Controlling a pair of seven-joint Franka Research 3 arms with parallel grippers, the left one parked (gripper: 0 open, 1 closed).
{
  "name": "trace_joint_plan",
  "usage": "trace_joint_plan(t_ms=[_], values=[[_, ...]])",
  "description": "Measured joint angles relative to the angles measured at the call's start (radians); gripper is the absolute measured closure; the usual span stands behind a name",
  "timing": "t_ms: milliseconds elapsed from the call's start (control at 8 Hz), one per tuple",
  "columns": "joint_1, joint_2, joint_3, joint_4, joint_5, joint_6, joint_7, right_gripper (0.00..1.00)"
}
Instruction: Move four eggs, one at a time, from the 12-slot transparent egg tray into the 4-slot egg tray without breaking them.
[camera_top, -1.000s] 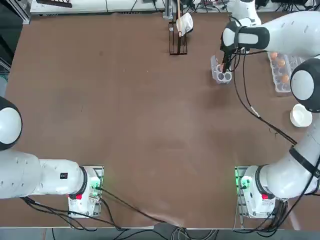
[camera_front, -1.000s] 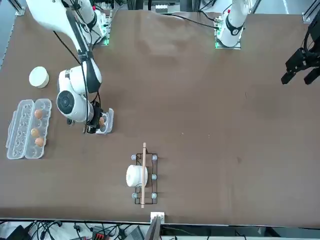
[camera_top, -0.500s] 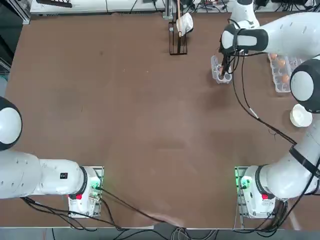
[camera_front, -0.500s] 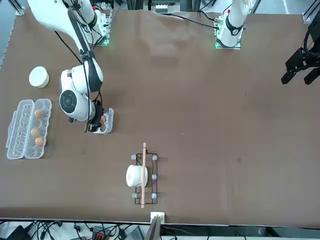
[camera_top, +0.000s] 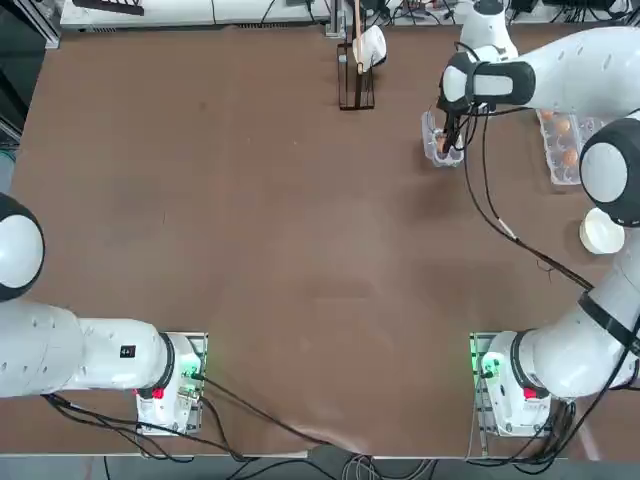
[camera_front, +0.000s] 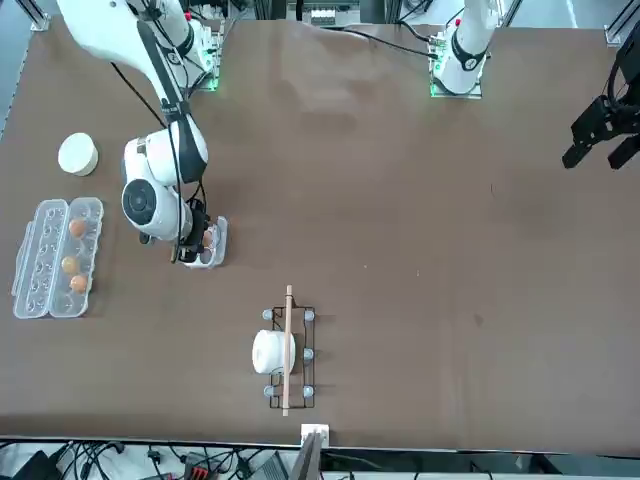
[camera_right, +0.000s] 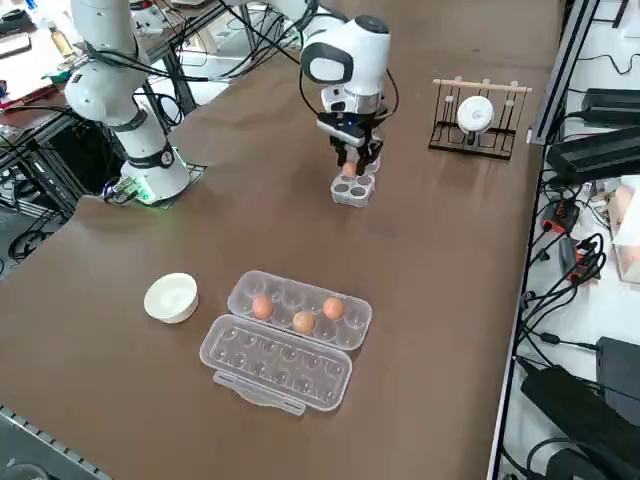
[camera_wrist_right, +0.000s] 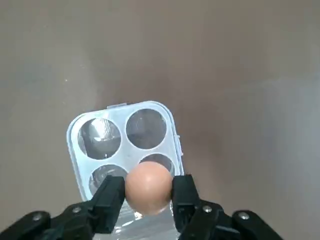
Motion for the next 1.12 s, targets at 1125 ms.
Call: trace_joint_plan(t_ms=[1125], values=[[0.0,0.0,-0.001,-0.017,0.0,0.006,0.001,0.43]])
